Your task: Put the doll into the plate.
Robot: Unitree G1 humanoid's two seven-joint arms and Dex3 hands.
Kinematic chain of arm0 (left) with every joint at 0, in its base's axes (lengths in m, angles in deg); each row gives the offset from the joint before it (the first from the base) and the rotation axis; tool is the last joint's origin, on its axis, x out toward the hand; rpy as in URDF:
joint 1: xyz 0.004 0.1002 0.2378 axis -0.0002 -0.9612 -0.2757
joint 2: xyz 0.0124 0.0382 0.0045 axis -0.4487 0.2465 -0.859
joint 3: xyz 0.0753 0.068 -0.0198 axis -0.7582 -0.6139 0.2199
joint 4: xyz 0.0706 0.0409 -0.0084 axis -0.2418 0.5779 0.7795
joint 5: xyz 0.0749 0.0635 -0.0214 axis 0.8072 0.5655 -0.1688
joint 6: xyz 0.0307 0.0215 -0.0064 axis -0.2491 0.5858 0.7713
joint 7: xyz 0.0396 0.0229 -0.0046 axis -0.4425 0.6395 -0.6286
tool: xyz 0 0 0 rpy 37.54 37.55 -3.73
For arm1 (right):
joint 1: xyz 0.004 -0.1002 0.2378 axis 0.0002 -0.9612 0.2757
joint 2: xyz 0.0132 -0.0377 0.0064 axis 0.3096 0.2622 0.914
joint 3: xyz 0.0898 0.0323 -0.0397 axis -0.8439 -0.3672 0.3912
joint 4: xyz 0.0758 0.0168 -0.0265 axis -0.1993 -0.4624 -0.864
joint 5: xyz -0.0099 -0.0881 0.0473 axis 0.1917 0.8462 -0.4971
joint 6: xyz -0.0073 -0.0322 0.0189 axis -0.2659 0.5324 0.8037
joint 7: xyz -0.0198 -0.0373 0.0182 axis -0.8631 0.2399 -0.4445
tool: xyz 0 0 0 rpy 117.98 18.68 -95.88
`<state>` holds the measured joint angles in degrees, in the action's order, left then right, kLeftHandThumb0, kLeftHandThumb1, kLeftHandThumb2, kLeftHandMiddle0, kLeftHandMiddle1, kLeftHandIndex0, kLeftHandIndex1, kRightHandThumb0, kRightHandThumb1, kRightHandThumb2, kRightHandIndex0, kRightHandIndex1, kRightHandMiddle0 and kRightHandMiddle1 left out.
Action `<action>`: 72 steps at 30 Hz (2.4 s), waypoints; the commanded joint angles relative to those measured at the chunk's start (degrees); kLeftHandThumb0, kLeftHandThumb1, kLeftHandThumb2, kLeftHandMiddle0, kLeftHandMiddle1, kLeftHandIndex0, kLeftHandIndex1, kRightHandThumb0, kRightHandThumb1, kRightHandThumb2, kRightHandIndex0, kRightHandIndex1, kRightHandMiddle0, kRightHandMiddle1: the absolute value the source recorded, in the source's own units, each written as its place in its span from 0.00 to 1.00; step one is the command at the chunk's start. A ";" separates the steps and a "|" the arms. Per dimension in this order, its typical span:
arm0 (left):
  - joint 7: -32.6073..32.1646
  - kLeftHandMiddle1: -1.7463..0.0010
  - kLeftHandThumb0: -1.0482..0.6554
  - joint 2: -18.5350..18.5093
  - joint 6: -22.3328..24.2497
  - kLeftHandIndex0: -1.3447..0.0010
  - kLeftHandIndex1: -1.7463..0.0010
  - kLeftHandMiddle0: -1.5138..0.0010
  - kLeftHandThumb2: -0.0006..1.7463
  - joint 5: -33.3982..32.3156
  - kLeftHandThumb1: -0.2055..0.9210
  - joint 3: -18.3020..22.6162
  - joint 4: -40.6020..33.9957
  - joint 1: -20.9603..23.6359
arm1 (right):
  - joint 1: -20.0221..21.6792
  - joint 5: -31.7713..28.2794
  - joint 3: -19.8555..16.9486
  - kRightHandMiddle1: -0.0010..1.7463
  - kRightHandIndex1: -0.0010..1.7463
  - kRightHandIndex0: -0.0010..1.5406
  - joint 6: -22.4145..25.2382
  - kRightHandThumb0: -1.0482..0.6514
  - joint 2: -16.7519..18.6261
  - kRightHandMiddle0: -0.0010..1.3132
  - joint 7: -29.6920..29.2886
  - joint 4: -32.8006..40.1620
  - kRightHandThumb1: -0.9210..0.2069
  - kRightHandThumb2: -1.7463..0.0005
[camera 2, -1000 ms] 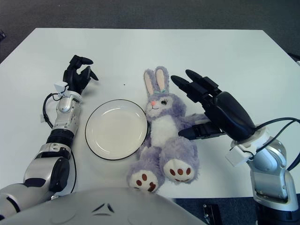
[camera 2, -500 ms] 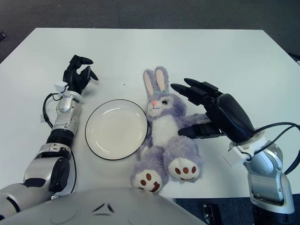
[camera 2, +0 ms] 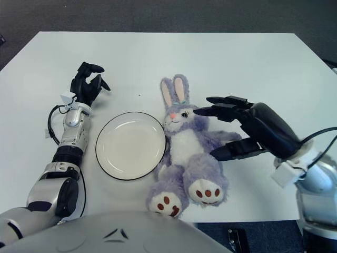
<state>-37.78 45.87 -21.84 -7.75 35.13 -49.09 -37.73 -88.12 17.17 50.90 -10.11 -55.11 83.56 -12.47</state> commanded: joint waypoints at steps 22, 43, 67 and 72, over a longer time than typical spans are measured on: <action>1.36 0.00 0.41 1.52 -0.94 0.69 0.12 0.43 0.18 -1.94 1.00 1.07 3.47 -1.81 | 2.86 -5.96 -10.13 0.04 0.00 0.28 1.89 0.42 -4.15 0.40 4.90 -0.20 0.00 0.92; 4.40 0.00 0.41 1.60 -2.58 0.67 0.14 0.39 0.17 -3.84 1.00 2.69 7.91 0.62 | 11.26 -9.23 -2.34 0.01 0.00 0.21 -6.91 0.32 -9.54 0.35 16.70 -11.57 0.00 0.85; 5.11 0.00 0.41 1.37 -2.07 0.66 0.15 0.38 0.16 -4.02 1.00 3.57 8.73 1.97 | 18.75 10.26 5.03 0.00 0.00 0.19 -29.96 0.34 3.27 0.33 1.77 -20.74 0.00 0.82; 5.20 0.00 0.41 0.78 -2.43 0.67 0.15 0.38 0.16 -3.67 1.00 3.42 9.17 2.53 | 23.32 11.93 7.75 0.00 0.00 0.18 -29.15 0.33 2.31 0.29 0.18 -22.66 0.00 0.79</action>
<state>-33.19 46.09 -23.94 -10.80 38.45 -41.98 -33.22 -67.16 28.28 57.65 -39.19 -51.22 85.05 -34.24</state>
